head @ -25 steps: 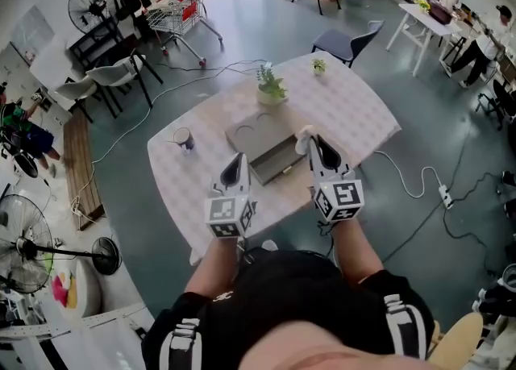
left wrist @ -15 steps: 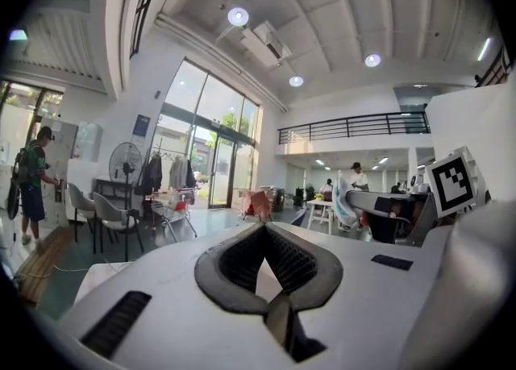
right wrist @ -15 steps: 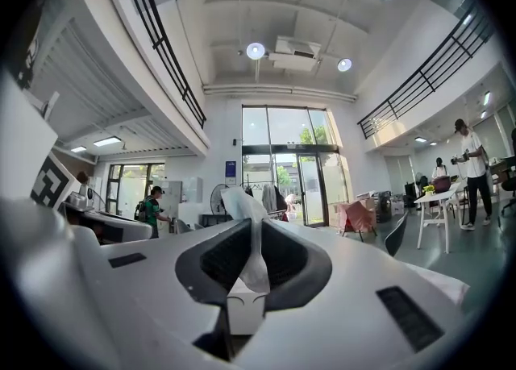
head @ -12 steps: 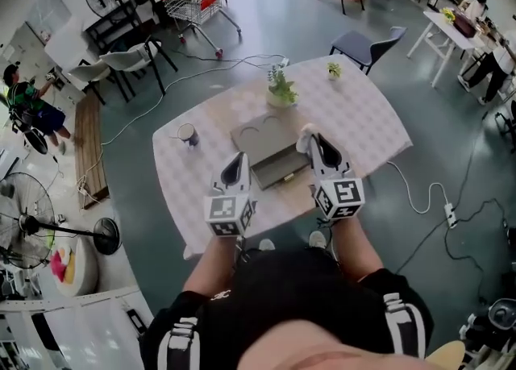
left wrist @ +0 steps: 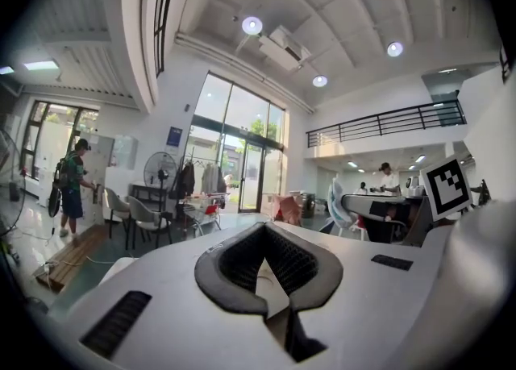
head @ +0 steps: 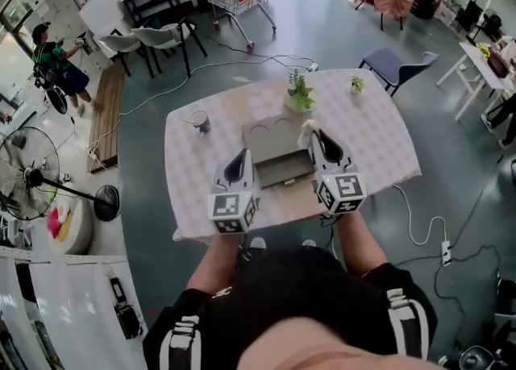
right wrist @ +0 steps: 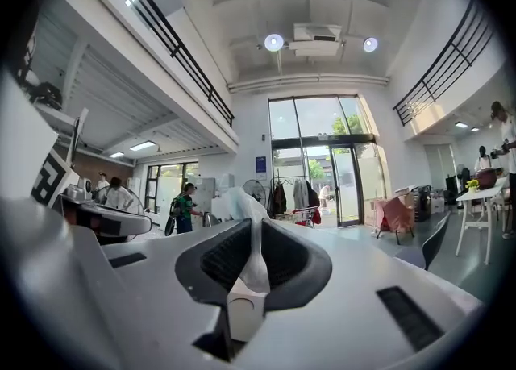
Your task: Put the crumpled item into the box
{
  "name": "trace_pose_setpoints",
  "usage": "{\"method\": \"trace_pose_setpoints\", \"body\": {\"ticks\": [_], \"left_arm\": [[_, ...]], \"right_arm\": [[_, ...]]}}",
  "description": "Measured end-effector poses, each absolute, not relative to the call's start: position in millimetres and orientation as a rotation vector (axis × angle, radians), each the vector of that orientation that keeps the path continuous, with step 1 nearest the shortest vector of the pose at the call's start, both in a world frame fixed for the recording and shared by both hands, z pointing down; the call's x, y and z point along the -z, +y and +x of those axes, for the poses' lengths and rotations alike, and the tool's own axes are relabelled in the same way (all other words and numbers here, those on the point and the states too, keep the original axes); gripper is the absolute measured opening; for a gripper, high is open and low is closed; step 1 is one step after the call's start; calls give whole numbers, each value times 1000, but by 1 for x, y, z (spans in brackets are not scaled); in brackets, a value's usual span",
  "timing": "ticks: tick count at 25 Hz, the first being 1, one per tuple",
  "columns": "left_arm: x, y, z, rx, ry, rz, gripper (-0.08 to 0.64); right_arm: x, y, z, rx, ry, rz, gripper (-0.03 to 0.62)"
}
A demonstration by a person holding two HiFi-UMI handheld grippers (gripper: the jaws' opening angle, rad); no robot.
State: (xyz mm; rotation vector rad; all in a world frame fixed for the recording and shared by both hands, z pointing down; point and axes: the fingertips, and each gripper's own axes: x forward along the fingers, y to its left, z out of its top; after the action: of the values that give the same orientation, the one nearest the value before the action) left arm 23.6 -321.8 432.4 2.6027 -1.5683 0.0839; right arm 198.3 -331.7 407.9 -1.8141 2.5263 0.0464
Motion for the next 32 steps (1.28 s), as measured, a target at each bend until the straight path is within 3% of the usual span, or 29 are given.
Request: {"method": "trace_pose_setpoints", "body": {"ticks": [14, 32], "left_arm": [[-445, -305, -11, -109, -1816, 2418, -9], [-460, -279, -53, -188, -1945, 2293, -9]], "right_arm": [[-460, -360, 149, -39, 2855, -1612, 38], [-620, -373, 107, 335, 3257, -1616, 38]]}}
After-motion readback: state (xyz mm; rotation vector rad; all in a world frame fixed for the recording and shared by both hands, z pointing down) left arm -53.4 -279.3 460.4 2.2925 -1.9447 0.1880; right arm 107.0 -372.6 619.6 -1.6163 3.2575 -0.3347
